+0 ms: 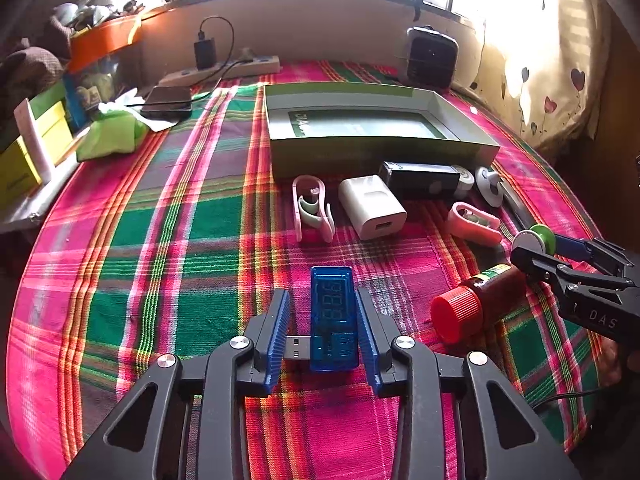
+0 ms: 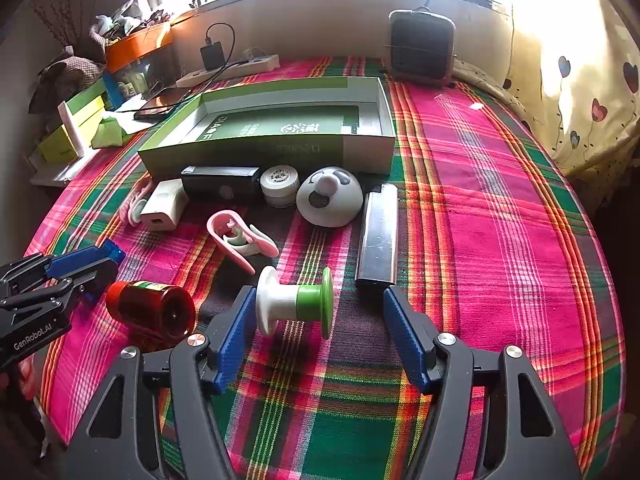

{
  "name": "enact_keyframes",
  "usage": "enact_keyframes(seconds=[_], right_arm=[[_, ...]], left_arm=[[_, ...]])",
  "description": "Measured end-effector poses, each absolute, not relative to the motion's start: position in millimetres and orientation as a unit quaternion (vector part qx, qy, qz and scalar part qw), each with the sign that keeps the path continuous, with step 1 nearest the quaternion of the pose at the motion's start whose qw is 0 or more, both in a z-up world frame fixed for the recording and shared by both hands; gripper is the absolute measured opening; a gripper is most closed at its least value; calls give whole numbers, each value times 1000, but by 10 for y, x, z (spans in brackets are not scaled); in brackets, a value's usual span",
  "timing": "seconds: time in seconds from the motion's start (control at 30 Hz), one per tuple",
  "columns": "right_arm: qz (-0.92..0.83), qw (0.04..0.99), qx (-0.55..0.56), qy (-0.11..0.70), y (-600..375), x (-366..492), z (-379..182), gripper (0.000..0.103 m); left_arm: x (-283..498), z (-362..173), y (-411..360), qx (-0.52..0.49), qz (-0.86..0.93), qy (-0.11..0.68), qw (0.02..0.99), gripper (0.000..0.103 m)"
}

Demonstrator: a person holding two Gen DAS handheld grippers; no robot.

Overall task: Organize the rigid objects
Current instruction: 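Close left gripper on the blue USB stick while right gripper closes on the spool, then carry the USB stick in left gripper and spool in right gripper over the green box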

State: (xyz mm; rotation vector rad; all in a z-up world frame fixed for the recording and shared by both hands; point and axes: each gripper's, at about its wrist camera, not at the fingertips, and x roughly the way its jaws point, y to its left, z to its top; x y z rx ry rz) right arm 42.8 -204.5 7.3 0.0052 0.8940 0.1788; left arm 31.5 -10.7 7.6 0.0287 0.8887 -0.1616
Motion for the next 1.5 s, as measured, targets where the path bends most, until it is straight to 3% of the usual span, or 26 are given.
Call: enact_keyframes(seconds=[0.17,0.4,1.5], right_arm=[[86,899,3,430,-2050,426,78,53],[90,900,2,427,-2034,411,89,34],[93,916,3,390,-2094,882,599,34]], left_arm=[[307,82,-103,11,-83,429,900,21],[305,83,-114,11,-83,429,900,21],[1033,613,1,0,-100,397,912,21]])
